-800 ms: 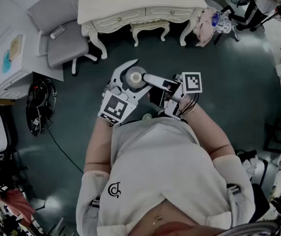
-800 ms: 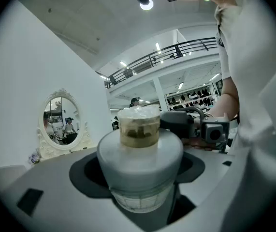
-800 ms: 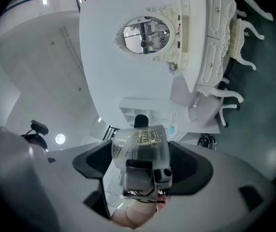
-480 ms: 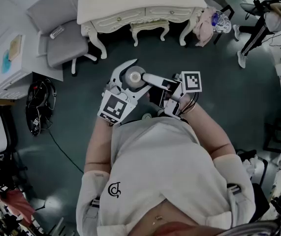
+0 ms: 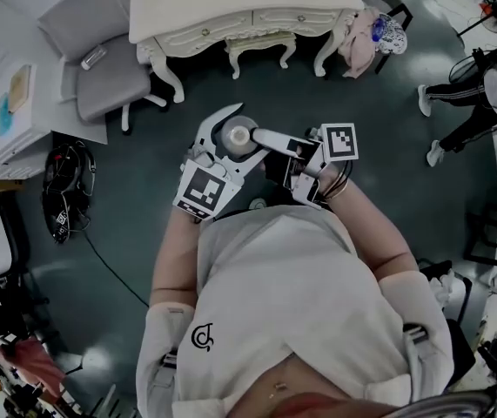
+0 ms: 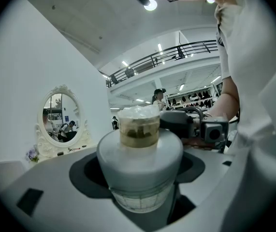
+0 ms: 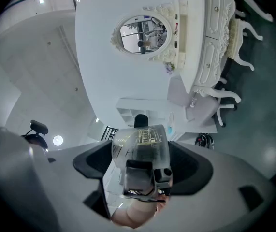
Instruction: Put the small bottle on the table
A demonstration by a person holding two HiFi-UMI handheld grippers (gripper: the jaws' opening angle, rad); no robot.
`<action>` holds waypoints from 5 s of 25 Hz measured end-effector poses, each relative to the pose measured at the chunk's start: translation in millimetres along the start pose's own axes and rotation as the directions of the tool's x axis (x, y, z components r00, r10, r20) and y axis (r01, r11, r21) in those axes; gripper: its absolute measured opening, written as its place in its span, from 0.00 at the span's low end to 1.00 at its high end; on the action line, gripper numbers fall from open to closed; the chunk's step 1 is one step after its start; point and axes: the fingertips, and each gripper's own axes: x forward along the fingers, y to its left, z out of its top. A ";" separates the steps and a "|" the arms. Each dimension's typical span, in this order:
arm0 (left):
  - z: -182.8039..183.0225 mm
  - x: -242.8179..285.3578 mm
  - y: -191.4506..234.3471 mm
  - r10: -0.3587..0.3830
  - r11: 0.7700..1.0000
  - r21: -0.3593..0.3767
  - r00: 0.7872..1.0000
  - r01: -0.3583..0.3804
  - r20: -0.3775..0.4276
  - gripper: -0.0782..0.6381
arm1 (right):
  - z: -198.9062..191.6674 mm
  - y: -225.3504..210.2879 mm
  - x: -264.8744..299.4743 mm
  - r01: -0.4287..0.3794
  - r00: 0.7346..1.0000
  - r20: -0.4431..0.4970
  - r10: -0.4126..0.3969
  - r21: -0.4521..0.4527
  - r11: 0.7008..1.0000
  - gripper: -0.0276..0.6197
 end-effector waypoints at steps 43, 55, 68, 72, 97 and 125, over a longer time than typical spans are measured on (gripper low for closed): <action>-62.2 366.9 355.2 0.165 0.981 -0.074 0.976 -0.177 -0.140 0.60 | 494.7 -114.4 30.8 -0.023 0.993 -0.107 0.041 0.162 0.986 0.61; -117.9 396.6 459.3 0.061 0.990 -0.118 0.987 -0.080 -0.151 0.60 | 579.1 -176.6 95.6 0.014 0.999 -0.052 -0.004 0.192 0.981 0.62; -197.8 400.5 503.3 0.022 0.974 -0.218 0.983 -0.062 -0.183 0.60 | 603.1 -254.8 128.0 0.114 0.993 -0.041 -0.107 0.225 0.968 0.62; -218.9 402.9 505.7 0.014 0.964 -0.259 0.979 -0.067 -0.202 0.60 | 604.9 -277.8 126.8 0.157 0.987 -0.022 -0.157 0.251 0.955 0.62; -293.1 436.8 485.2 -0.071 0.973 -0.228 0.929 -0.015 -0.363 0.60 | 630.1 -347.0 74.2 0.492 0.866 0.016 -0.500 0.154 0.857 0.50; -268.1 420.1 500.3 -0.019 0.959 -0.273 0.950 -0.070 -0.310 0.68 | 645.2 -325.5 75.3 0.455 0.880 0.126 -0.457 0.050 0.889 0.31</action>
